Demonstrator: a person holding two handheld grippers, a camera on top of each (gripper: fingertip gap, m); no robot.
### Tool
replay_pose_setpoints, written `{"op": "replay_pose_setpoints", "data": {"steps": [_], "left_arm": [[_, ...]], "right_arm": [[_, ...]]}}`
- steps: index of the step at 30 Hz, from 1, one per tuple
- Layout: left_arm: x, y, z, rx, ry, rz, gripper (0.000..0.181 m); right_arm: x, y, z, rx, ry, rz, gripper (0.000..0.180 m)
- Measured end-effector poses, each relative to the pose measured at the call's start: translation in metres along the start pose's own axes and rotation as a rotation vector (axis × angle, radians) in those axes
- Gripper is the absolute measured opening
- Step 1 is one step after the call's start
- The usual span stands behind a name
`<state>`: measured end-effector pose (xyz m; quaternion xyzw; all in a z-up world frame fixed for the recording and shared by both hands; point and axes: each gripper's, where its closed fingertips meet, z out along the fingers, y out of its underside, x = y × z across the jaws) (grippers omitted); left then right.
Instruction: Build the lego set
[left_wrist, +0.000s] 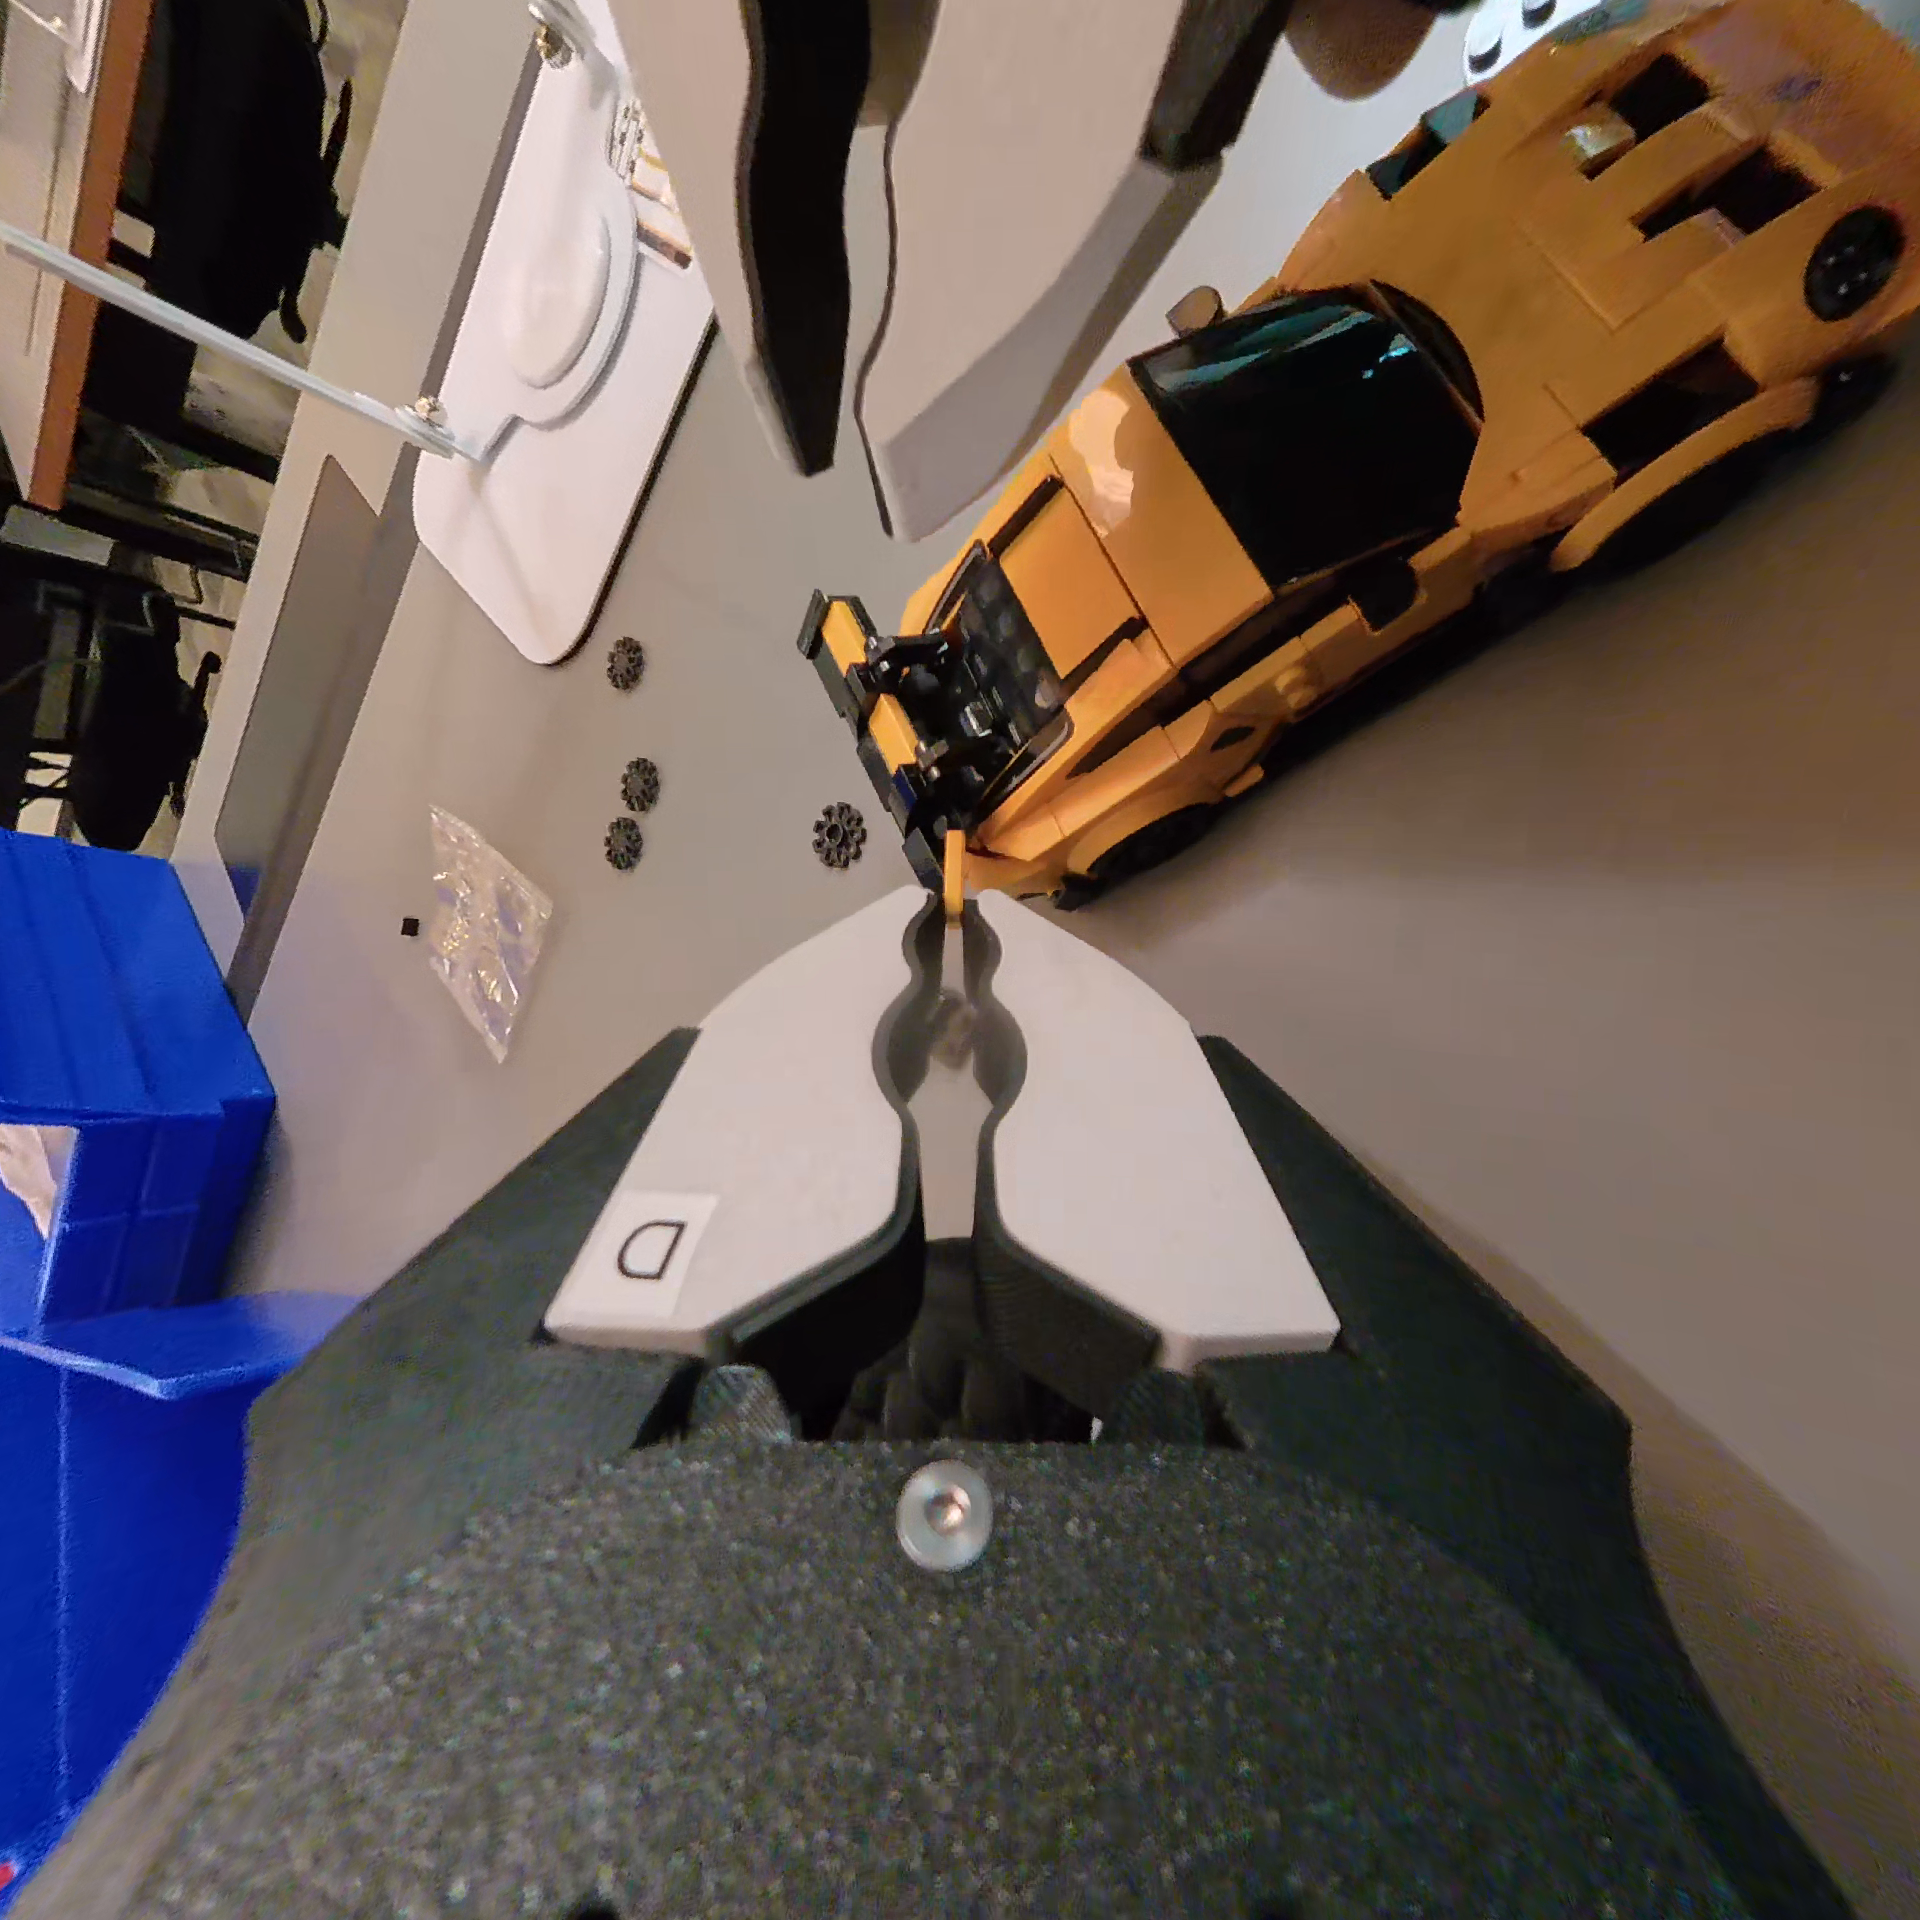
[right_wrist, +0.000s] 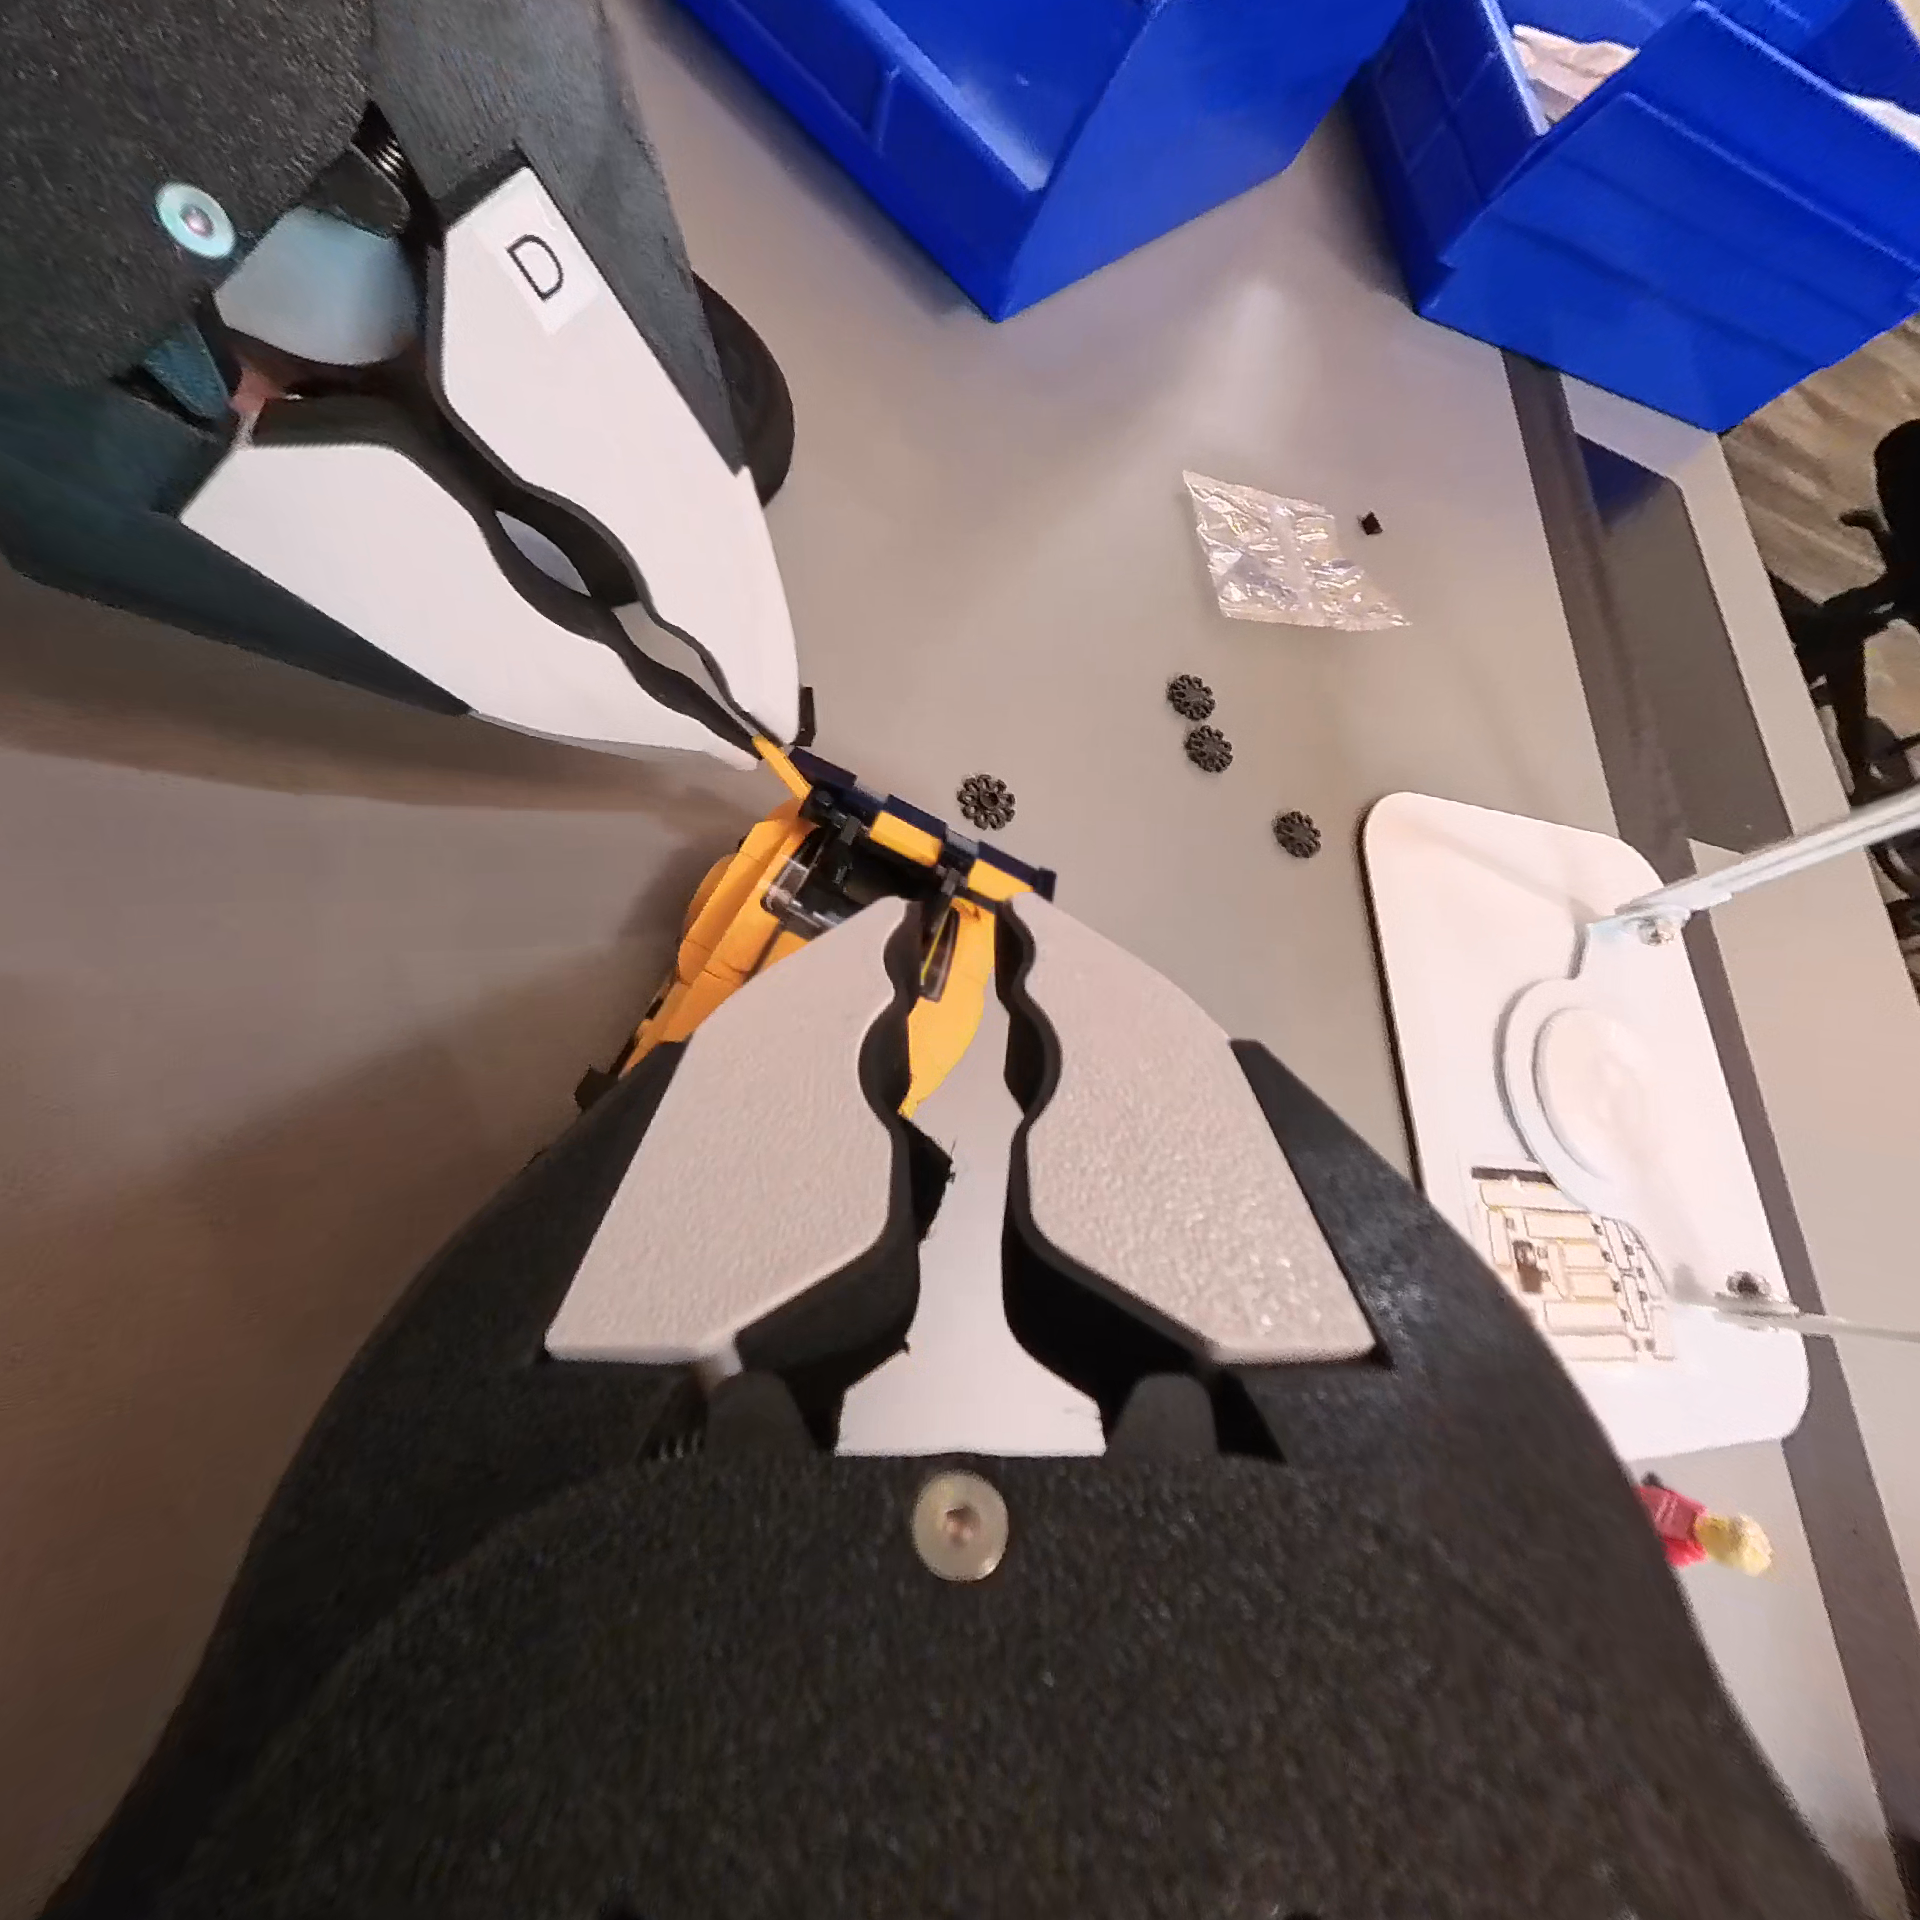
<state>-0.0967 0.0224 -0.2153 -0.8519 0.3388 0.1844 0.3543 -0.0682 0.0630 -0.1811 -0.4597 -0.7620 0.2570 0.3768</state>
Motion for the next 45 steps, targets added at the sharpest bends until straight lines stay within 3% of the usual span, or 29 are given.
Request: {"op": "replay_pose_setpoints", "data": {"steps": [16, 27, 40, 45], "left_arm": [[0.000, -0.006, 0.004, -0.024, -0.008, 0.010, 0.004], [0.004, -0.010, 0.004, 0.002, 0.009, 0.047, 0.004], [0.005, -0.013, 0.005, 0.111, 0.047, 0.092, 0.005], [0.005, -0.012, 0.005, 0.139, 0.058, 0.103, 0.006]], "right_arm": [[-0.023, -0.012, 0.009, 0.105, -0.126, -0.151, 0.015], [-0.037, -0.014, 0.025, 0.057, -0.193, -0.534, 0.019], [-0.037, 0.000, 0.033, -0.036, -0.218, -0.698, 0.018], [-0.034, 0.001, 0.036, -0.064, -0.197, -0.743, 0.008]]}}
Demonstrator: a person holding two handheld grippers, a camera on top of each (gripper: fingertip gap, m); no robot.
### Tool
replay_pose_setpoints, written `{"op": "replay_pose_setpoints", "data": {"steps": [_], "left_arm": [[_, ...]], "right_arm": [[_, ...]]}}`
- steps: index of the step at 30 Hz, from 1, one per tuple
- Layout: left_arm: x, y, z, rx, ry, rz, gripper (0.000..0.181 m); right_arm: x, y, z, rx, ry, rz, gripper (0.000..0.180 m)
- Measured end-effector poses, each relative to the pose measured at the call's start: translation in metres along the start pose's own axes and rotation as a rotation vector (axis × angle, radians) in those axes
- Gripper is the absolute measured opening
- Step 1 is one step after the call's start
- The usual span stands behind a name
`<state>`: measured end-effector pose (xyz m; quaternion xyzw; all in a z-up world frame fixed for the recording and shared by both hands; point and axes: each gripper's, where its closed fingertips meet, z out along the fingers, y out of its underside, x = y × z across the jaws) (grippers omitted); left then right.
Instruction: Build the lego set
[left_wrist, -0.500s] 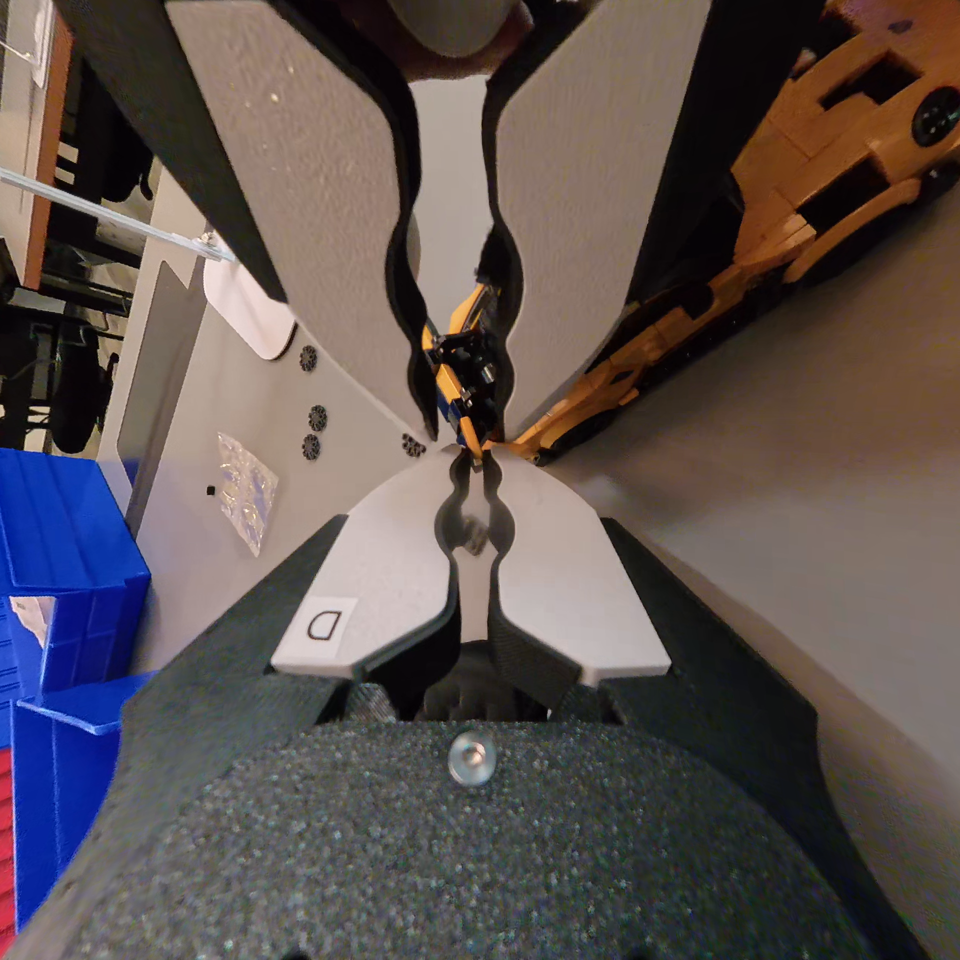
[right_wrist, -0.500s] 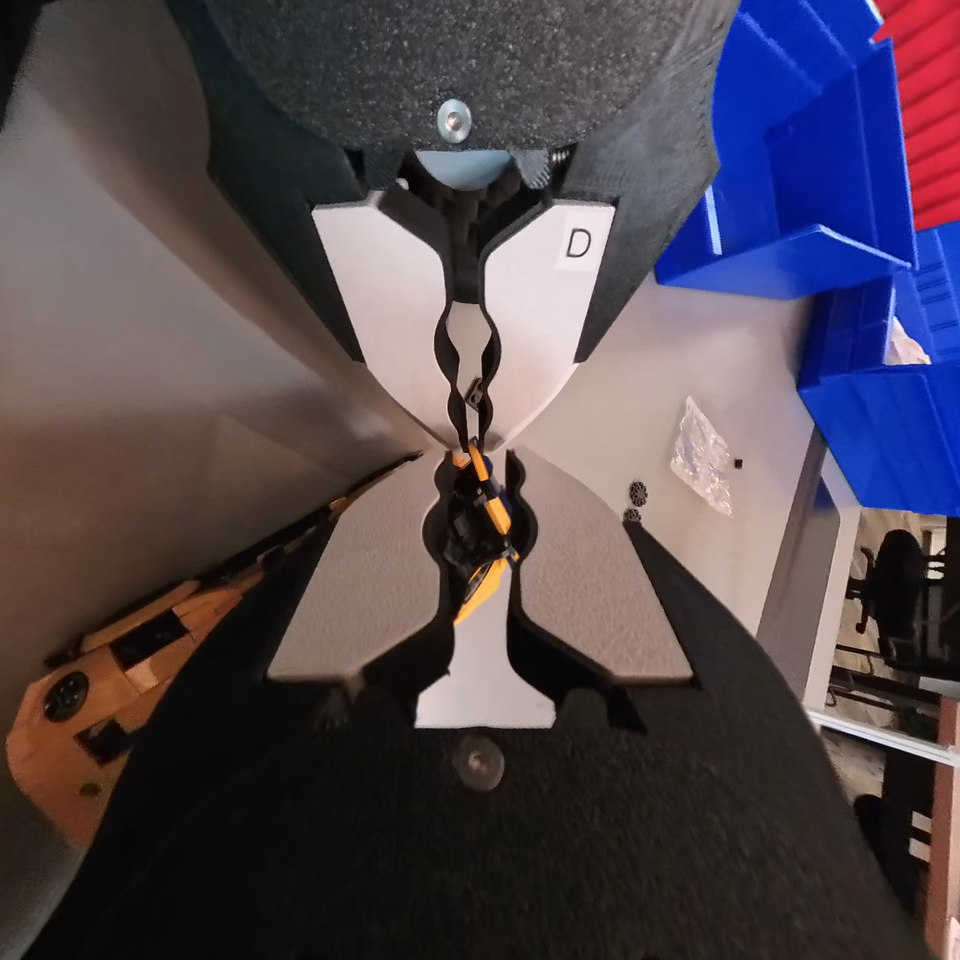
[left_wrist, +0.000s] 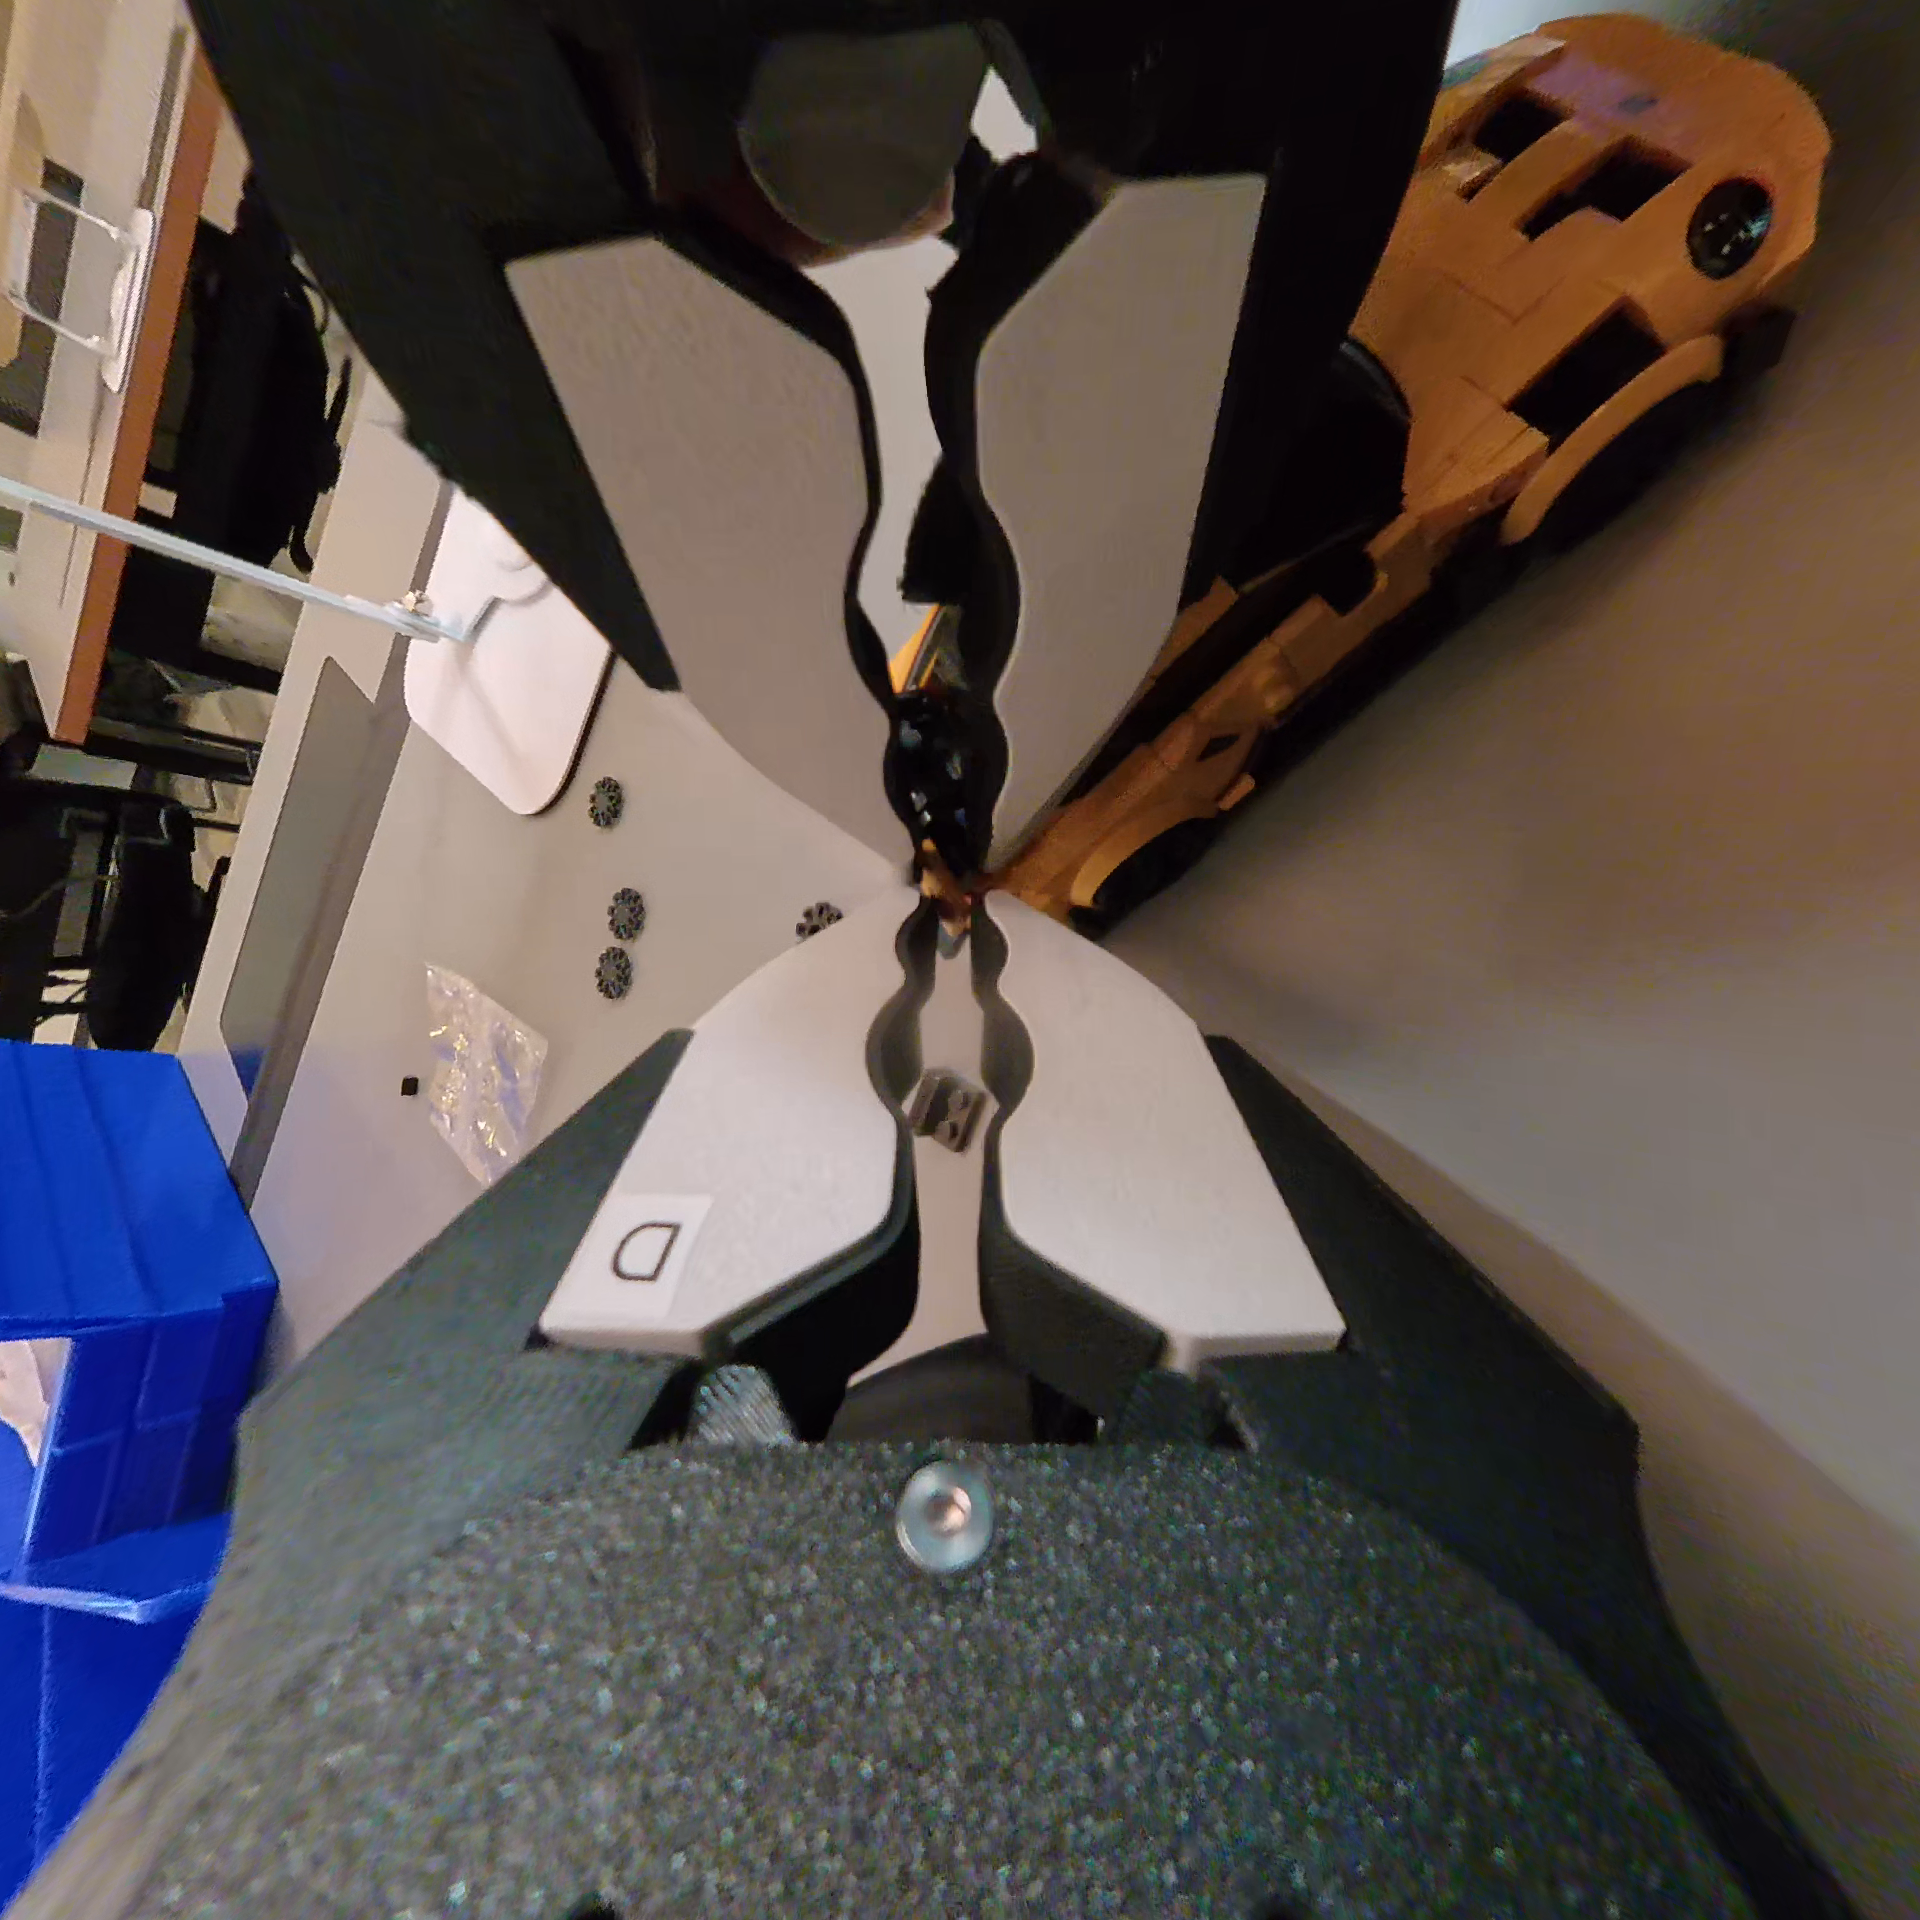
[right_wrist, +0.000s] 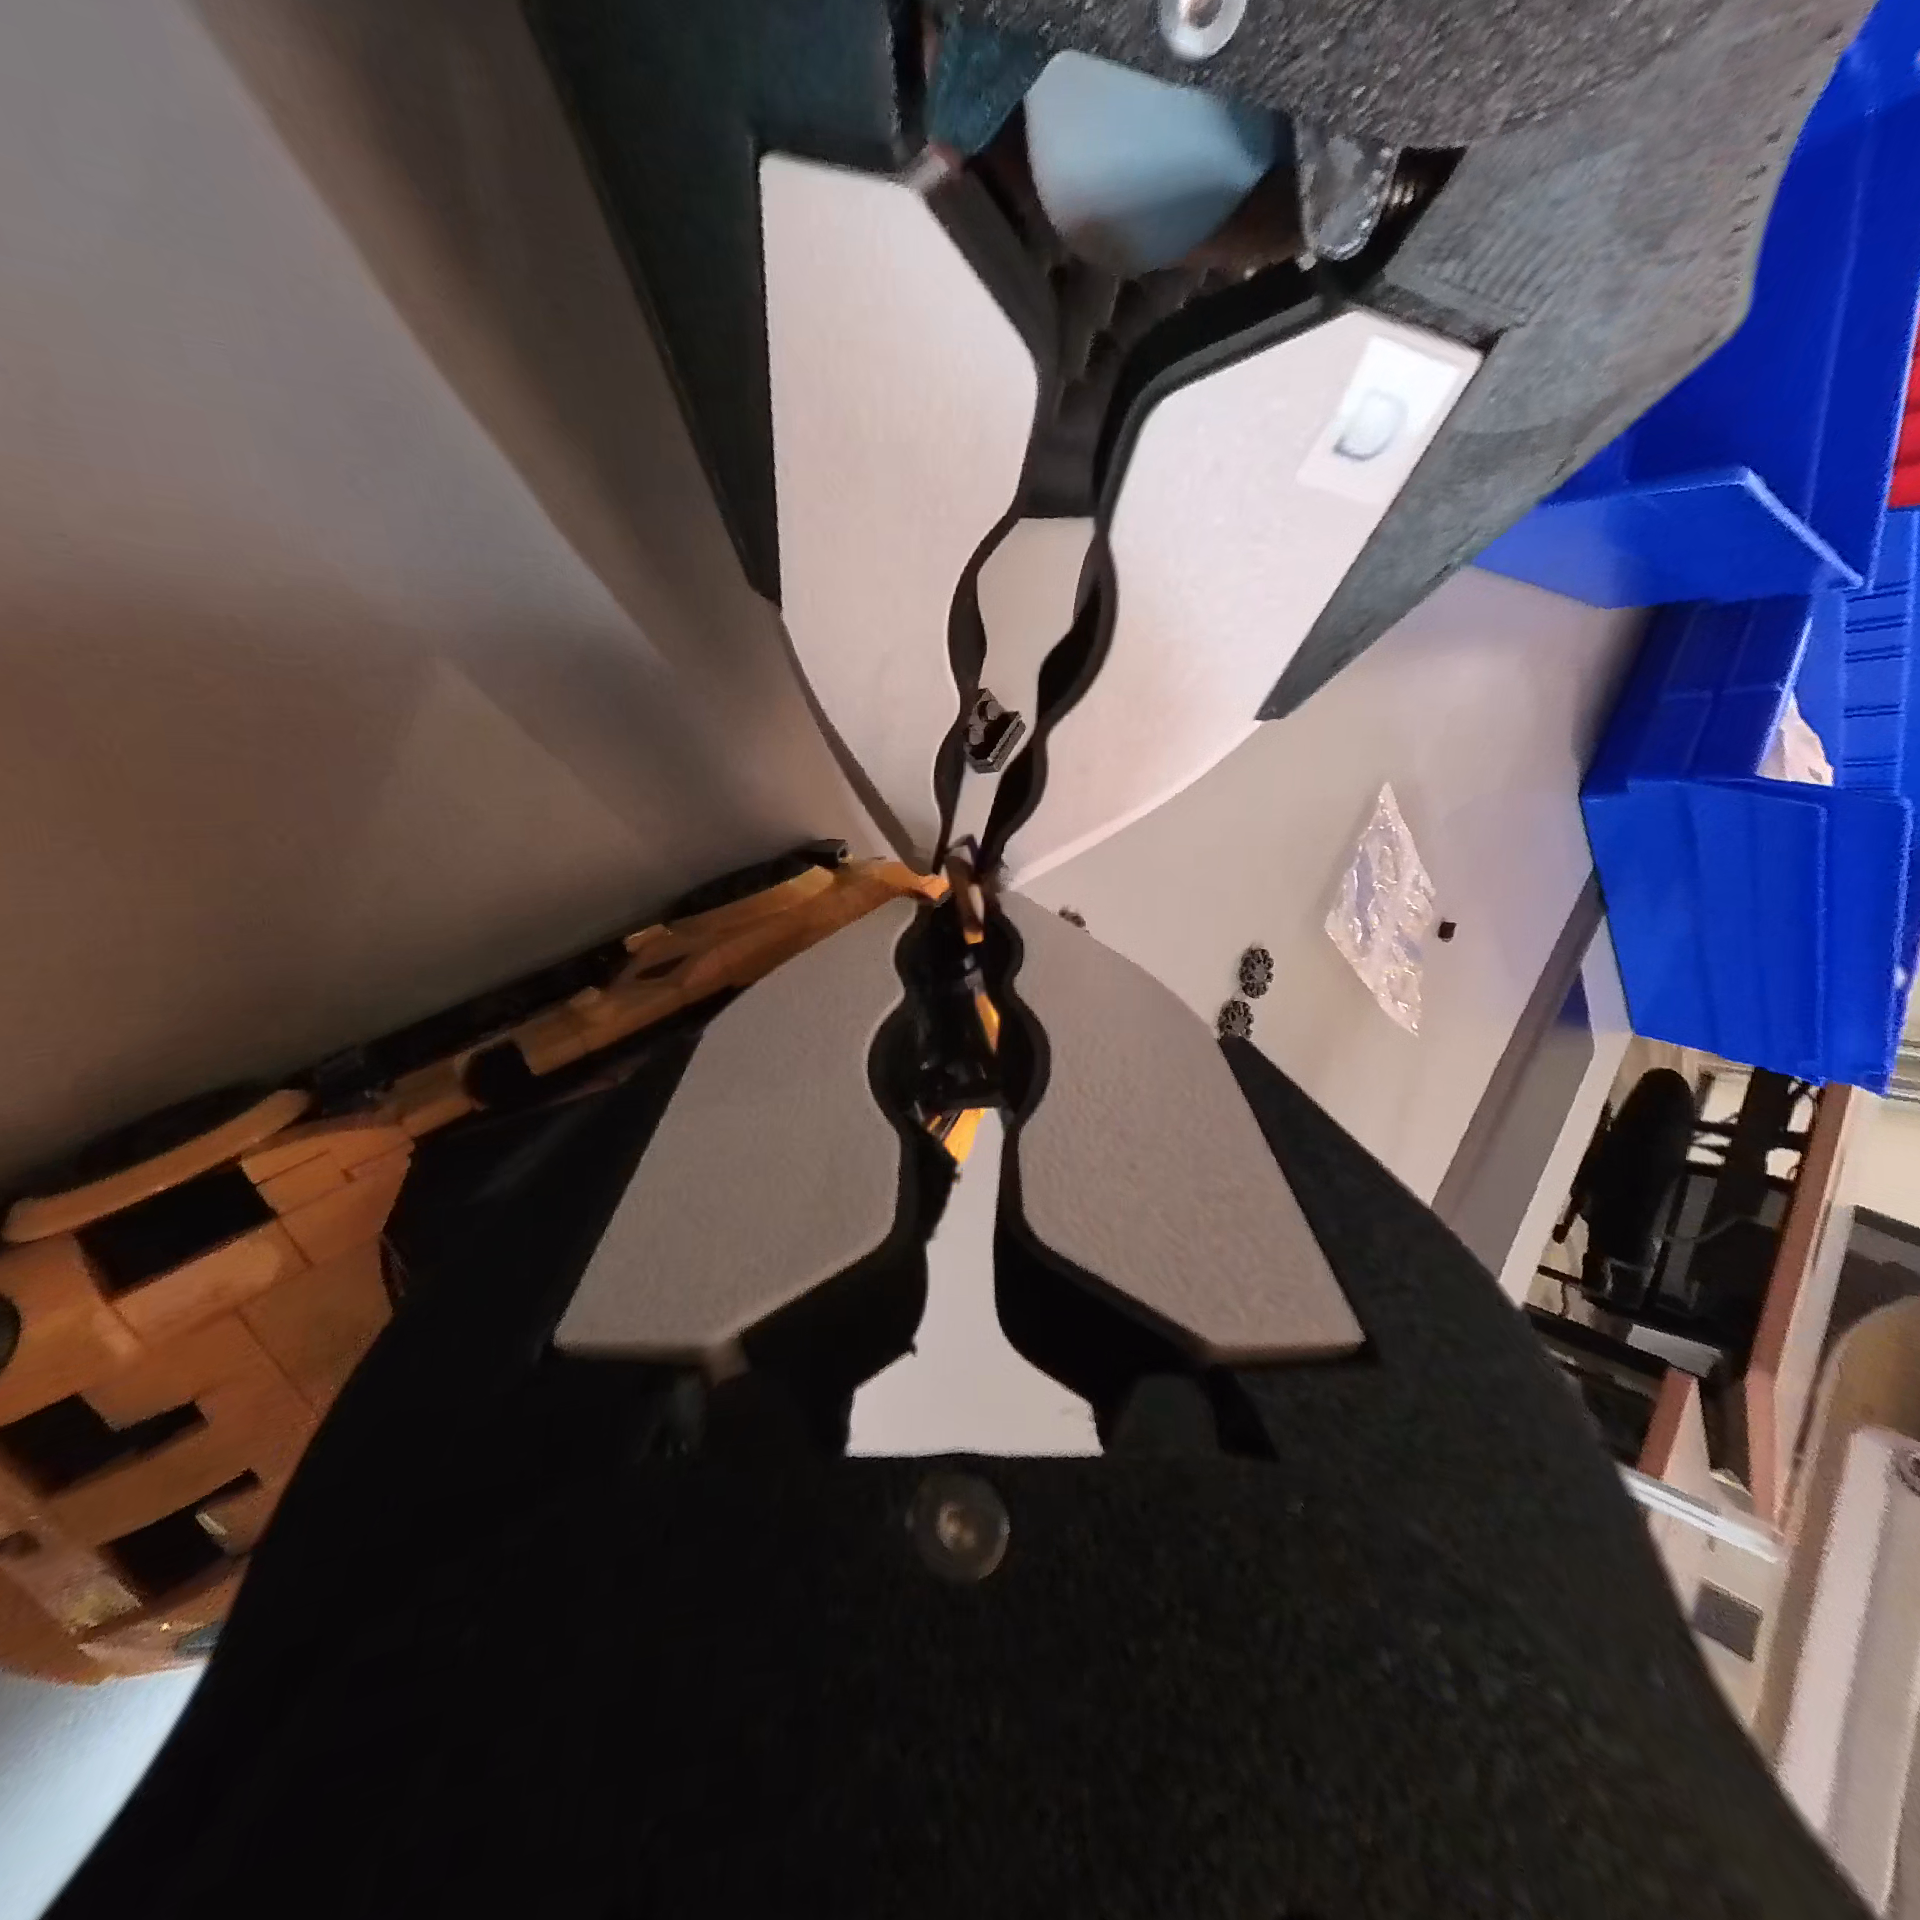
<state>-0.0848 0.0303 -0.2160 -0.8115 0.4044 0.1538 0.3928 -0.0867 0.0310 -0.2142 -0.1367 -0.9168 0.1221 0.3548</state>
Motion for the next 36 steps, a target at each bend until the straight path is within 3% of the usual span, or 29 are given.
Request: {"op": "replay_pose_setpoints", "data": {"steps": [7, 14, 20, 36], "left_arm": [[-0.001, 0.000, -0.001, 0.041, 0.009, 0.000, 0.008], [-0.004, 0.013, 0.001, 0.057, 0.044, -0.053, 0.027], [0.015, 0.013, 0.010, 0.114, 0.285, -0.170, 0.038], [0.017, 0.004, -0.005, 0.255, 0.728, -0.470, 0.045]], "right_arm": [[0.001, 0.001, 0.002, -0.039, 0.017, -0.024, 0.005], [0.001, 0.002, 0.002, -0.021, 0.043, 0.022, 0.004], [0.001, 0.002, 0.002, -0.038, 0.037, 0.022, 0.004], [0.001, 0.003, 0.003, -0.145, -0.072, -0.022, 0.004]]}}
